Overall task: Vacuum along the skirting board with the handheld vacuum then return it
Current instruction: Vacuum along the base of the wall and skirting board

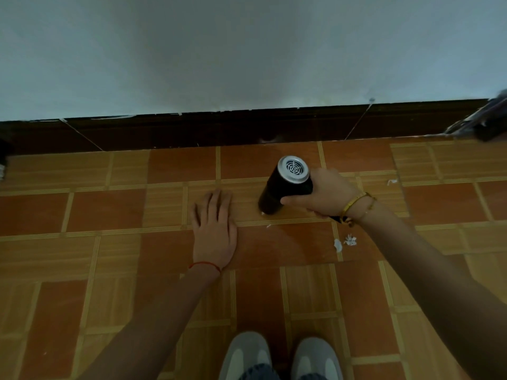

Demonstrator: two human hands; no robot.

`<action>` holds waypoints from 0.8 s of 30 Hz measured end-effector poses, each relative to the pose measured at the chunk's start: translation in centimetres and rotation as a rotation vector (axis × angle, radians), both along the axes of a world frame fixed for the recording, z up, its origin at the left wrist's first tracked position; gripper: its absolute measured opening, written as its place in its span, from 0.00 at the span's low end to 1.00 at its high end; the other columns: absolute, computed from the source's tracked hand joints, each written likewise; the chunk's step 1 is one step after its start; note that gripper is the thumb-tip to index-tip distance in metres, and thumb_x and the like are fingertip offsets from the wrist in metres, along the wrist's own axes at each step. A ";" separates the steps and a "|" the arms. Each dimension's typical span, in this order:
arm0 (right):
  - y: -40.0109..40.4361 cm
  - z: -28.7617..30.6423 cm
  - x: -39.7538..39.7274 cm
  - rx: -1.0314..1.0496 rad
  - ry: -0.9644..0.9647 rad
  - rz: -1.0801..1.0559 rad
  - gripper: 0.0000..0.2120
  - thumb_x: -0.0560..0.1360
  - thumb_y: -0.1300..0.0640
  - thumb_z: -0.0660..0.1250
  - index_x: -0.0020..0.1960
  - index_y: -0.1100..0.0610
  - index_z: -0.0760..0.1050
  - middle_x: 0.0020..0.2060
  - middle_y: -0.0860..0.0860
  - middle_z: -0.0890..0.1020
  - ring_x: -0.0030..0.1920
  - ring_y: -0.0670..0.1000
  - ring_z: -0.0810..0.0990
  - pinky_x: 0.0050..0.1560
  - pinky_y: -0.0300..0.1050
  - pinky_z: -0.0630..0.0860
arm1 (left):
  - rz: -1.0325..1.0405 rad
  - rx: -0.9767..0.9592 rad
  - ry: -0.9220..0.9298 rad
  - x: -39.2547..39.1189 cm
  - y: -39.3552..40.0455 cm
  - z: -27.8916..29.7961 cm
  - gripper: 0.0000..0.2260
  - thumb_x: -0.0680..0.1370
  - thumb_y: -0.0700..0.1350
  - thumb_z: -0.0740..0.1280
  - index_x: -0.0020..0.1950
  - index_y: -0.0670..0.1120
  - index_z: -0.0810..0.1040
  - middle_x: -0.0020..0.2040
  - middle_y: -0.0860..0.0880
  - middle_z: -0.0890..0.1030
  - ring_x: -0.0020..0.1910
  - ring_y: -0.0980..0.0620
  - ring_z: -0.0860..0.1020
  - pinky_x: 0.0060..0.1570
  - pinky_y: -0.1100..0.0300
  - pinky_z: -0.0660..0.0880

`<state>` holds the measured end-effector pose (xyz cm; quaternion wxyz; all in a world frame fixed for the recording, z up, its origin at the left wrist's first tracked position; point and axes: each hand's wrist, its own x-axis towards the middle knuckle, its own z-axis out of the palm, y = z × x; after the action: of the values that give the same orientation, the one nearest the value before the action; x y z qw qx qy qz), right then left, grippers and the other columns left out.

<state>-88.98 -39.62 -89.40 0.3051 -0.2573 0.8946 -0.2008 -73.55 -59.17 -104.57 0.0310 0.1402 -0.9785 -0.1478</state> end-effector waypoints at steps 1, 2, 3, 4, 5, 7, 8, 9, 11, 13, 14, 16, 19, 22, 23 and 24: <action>0.3 0.0 0.3 -0.001 0.019 -0.001 0.14 0.71 0.44 0.70 0.47 0.52 0.71 0.31 0.43 0.74 0.29 0.39 0.71 0.31 0.31 0.67 | 0.000 0.002 0.001 0.0 0.0 0.0 0.24 0.82 0.49 0.52 0.78 0.47 0.62 0.78 0.45 0.63 0.78 0.46 0.58 0.76 0.38 0.50; 0.5 -0.1 0.7 0.000 0.017 0.010 0.16 0.71 0.43 0.71 0.50 0.53 0.73 0.34 0.43 0.76 0.33 0.39 0.72 0.34 0.31 0.67 | 0.000 0.003 0.003 0.0 0.0 -0.1 0.24 0.82 0.49 0.52 0.78 0.47 0.62 0.78 0.45 0.63 0.78 0.46 0.58 0.76 0.38 0.49; 0.8 -0.3 1.1 -0.001 -0.005 0.030 0.19 0.70 0.42 0.71 0.54 0.53 0.74 0.39 0.44 0.79 0.38 0.40 0.75 0.39 0.33 0.69 | -0.001 0.004 0.006 0.1 0.0 -0.1 0.24 0.82 0.49 0.52 0.78 0.47 0.62 0.78 0.45 0.63 0.78 0.46 0.58 0.76 0.37 0.50; 1.0 -0.4 1.5 -0.006 -0.025 0.048 0.21 0.69 0.42 0.71 0.57 0.51 0.74 0.44 0.45 0.80 0.43 0.43 0.76 0.43 0.35 0.71 | -0.002 0.004 0.010 0.1 -0.1 -0.2 0.24 0.82 0.49 0.52 0.78 0.47 0.62 0.78 0.45 0.63 0.78 0.46 0.58 0.76 0.37 0.50; 1.2 -0.4 1.9 -0.011 -0.028 0.052 0.22 0.69 0.42 0.71 0.59 0.51 0.74 0.47 0.45 0.80 0.46 0.44 0.77 0.46 0.37 0.71 | -0.002 0.006 0.014 0.1 -0.1 -0.2 0.24 0.82 0.49 0.52 0.78 0.47 0.62 0.77 0.45 0.64 0.78 0.45 0.58 0.76 0.37 0.51; 1.4 -0.4 2.7 -0.024 0.036 0.013 0.23 0.70 0.42 0.71 0.60 0.51 0.73 0.47 0.45 0.78 0.47 0.44 0.75 0.48 0.38 0.70 | -0.003 0.003 0.019 0.1 -0.1 -0.3 0.24 0.82 0.49 0.52 0.78 0.47 0.62 0.77 0.45 0.64 0.78 0.45 0.58 0.76 0.37 0.51; 1.6 -0.5 3.0 -0.022 0.073 -0.008 0.23 0.69 0.42 0.71 0.60 0.51 0.74 0.47 0.45 0.78 0.48 0.45 0.75 0.49 0.40 0.72 | -0.004 0.001 0.023 0.1 -0.1 -0.3 0.24 0.82 0.49 0.52 0.78 0.47 0.62 0.77 0.45 0.64 0.78 0.45 0.58 0.76 0.37 0.51; 1.7 -0.5 3.2 -0.010 0.087 -0.011 0.24 0.69 0.41 0.71 0.60 0.51 0.74 0.47 0.46 0.79 0.49 0.46 0.76 0.50 0.42 0.74 | -0.004 0.001 0.025 0.1 -0.1 -0.4 0.24 0.82 0.49 0.53 0.78 0.47 0.62 0.77 0.45 0.64 0.78 0.46 0.58 0.76 0.37 0.50; 2.0 -0.6 3.6 0.017 0.039 0.027 0.25 0.68 0.40 0.71 0.59 0.52 0.75 0.49 0.47 0.81 0.50 0.48 0.78 0.53 0.46 0.77 | -0.002 -0.002 0.029 0.1 -0.1 -0.4 0.24 0.82 0.49 0.53 0.78 0.47 0.62 0.77 0.45 0.64 0.78 0.46 0.58 0.76 0.37 0.50; 2.4 -1.0 4.2 0.017 0.021 0.014 0.25 0.68 0.39 0.71 0.59 0.51 0.75 0.49 0.48 0.82 0.50 0.48 0.79 0.53 0.47 0.78 | -0.001 -0.003 0.032 0.1 -0.1 -0.5 0.24 0.82 0.48 0.53 0.78 0.46 0.62 0.77 0.44 0.64 0.78 0.46 0.58 0.76 0.37 0.51; 2.5 -1.1 4.5 0.012 0.058 -0.025 0.25 0.68 0.38 0.70 0.59 0.51 0.74 0.49 0.47 0.82 0.49 0.48 0.79 0.51 0.48 0.78 | -0.001 -0.005 0.036 0.1 -0.1 -0.5 0.24 0.82 0.48 0.53 0.78 0.46 0.63 0.77 0.44 0.65 0.78 0.45 0.58 0.76 0.37 0.51; 2.9 -1.4 4.9 0.004 0.162 -0.095 0.25 0.68 0.36 0.69 0.58 0.50 0.74 0.47 0.47 0.82 0.48 0.49 0.80 0.48 0.48 0.79 | -0.003 -0.013 0.043 0.1 0.0 -0.5 0.24 0.82 0.48 0.52 0.78 0.46 0.63 0.76 0.44 0.65 0.78 0.45 0.59 0.76 0.37 0.52; 3.1 -1.8 5.5 -0.005 0.266 -0.124 0.28 0.68 0.35 0.68 0.62 0.50 0.71 0.48 0.49 0.82 0.48 0.50 0.80 0.45 0.48 0.79 | -0.007 -0.021 0.040 0.0 0.0 -0.5 0.24 0.82 0.48 0.53 0.78 0.47 0.63 0.76 0.44 0.65 0.77 0.45 0.60 0.76 0.38 0.52; 3.1 -2.1 5.8 -0.034 0.318 -0.181 0.31 0.69 0.36 0.68 0.66 0.51 0.69 0.51 0.49 0.82 0.50 0.52 0.81 0.43 0.46 0.78 | -0.006 -0.038 0.032 0.0 0.0 -0.5 0.24 0.81 0.49 0.53 0.78 0.46 0.63 0.76 0.44 0.66 0.77 0.45 0.60 0.75 0.38 0.53; 3.1 -2.3 5.7 -0.028 0.307 -0.188 0.30 0.69 0.36 0.68 0.66 0.51 0.69 0.51 0.50 0.82 0.50 0.52 0.81 0.45 0.47 0.79 | -0.006 -0.039 0.033 0.0 0.0 -0.4 0.24 0.81 0.49 0.52 0.78 0.46 0.63 0.76 0.43 0.66 0.77 0.45 0.61 0.75 0.37 0.53; 3.1 -2.5 5.6 -0.027 0.288 -0.193 0.30 0.69 0.36 0.68 0.65 0.51 0.70 0.51 0.50 0.82 0.50 0.52 0.81 0.46 0.48 0.79 | -0.007 -0.039 0.033 0.0 0.0 -0.4 0.24 0.81 0.49 0.52 0.78 0.46 0.63 0.76 0.43 0.66 0.77 0.44 0.61 0.75 0.37 0.53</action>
<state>-83.37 -36.53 -91.85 0.1497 -0.2003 0.9469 -0.2023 -73.56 -59.14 -104.99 0.0494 0.1337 -0.9810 -0.1314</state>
